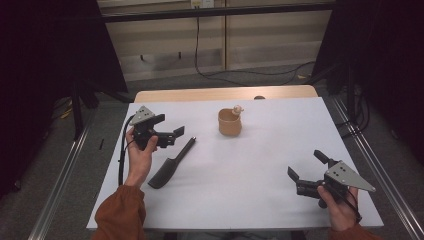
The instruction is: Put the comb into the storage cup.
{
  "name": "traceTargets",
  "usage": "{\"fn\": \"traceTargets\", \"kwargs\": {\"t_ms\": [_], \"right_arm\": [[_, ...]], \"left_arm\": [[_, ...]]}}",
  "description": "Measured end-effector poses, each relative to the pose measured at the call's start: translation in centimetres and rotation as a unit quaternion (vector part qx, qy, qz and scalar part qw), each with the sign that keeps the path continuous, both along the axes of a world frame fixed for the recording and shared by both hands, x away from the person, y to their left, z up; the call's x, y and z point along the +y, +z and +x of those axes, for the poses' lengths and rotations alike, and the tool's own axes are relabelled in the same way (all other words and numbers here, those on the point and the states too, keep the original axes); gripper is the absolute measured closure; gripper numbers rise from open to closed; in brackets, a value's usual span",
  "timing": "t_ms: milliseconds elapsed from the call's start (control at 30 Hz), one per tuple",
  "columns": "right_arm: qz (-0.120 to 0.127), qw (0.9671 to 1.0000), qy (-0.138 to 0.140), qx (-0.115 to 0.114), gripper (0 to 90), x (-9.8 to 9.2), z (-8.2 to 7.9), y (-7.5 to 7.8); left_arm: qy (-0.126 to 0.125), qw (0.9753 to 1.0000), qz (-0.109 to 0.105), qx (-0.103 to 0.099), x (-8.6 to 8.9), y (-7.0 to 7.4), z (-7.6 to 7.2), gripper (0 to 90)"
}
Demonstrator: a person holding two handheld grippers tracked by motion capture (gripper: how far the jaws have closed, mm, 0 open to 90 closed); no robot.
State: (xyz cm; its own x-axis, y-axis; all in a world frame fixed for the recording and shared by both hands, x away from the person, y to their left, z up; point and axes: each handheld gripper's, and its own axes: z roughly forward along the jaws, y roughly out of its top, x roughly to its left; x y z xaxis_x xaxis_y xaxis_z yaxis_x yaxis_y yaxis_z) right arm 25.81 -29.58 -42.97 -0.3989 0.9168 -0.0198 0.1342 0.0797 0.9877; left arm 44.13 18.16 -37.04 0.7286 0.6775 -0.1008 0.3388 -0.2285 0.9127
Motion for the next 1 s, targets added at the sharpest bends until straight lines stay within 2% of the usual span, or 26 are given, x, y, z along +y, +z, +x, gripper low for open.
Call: {"fn": "traceTargets", "kwargs": {"t_ms": [33, 133, 200, 267, 333, 367, 400, 467, 567, 633, 700, 733, 833, 1000], "right_arm": [[0.000, 1.0000, 0.000, 0.000, 0.0, 0.0, 0.0, 0.0], [-0.004, 1.0000, 0.000, 0.004, 0.0, 0.0, 0.0, 0.0], [-0.003, 1.0000, 0.004, 0.005, 0.0, 0.1, 0.0, -0.1], [-0.004, 1.0000, 0.005, 0.005, 0.0, 0.1, 0.0, -0.1], [-0.003, 1.0000, 0.005, 0.004, 0.0, 0.1, 0.0, -0.1], [-0.004, 1.0000, 0.005, 0.004, 0.0, 0.1, 0.0, 0.0], [-0.004, 1.0000, 0.005, 0.004, 0.0, 0.1, 0.0, 0.0], [-0.004, 1.0000, 0.005, 0.004, 0.0, 0.1, 0.0, 0.0], [-0.004, 1.0000, 0.006, 0.004, 0.0, 0.1, 0.0, -0.1], [-0.004, 1.0000, 0.006, 0.004, 0.0, 0.1, 0.0, -0.1], [-0.003, 1.0000, 0.006, 0.004, 0.0, 0.1, 0.0, -0.1], [-0.003, 1.0000, 0.006, 0.004, 0.0, 0.1, 0.0, -0.1], [-0.002, 1.0000, 0.007, 0.004, 0.0, 0.2, 0.0, -0.1], [-0.002, 1.0000, 0.008, 0.004, 0.0, 0.1, 0.0, -0.1]], "left_arm": [[-0.009, 0.9999, 0.003, 0.009, 0.0, 0.1, 0.0, 5.0], [-0.021, 0.9995, 0.020, 0.014, -0.1, 0.6, 0.1, 5.4], [-0.033, 0.9988, 0.021, 0.030, 0.1, 0.9, 0.3, 5.6], [-0.033, 0.9984, 0.032, 0.032, 0.2, 1.0, 0.3, 5.6], [-0.033, 0.9975, 0.041, 0.046, 0.3, 0.8, 0.5, 5.7], [-0.026, 0.9970, 0.054, 0.048, 0.3, 0.6, 0.6, 5.7], [-0.016, 0.9962, 0.065, 0.056, 0.2, 0.4, 0.7, 5.7], [-0.019, 0.9941, 0.073, 0.079, 0.2, 0.2, 0.9, 5.7], [-0.015, 0.9917, 0.091, 0.091, 0.1, 0.0, 1.0, 5.8], [-0.019, 0.9916, 0.092, 0.090, 0.0, -0.1, 1.0, 5.7], [-0.012, 0.9920, 0.089, 0.088, -0.1, 0.0, 1.2, 5.1], [-0.015, 0.9913, 0.091, 0.094, -0.2, 0.0, 1.4, 5.0], [-0.021, 0.9863, 0.116, 0.115, -0.6, 0.0, 2.0, 4.9], [-0.031, 0.9799, 0.142, 0.136, -0.7, -1.0, 2.1, 5.8]]}}
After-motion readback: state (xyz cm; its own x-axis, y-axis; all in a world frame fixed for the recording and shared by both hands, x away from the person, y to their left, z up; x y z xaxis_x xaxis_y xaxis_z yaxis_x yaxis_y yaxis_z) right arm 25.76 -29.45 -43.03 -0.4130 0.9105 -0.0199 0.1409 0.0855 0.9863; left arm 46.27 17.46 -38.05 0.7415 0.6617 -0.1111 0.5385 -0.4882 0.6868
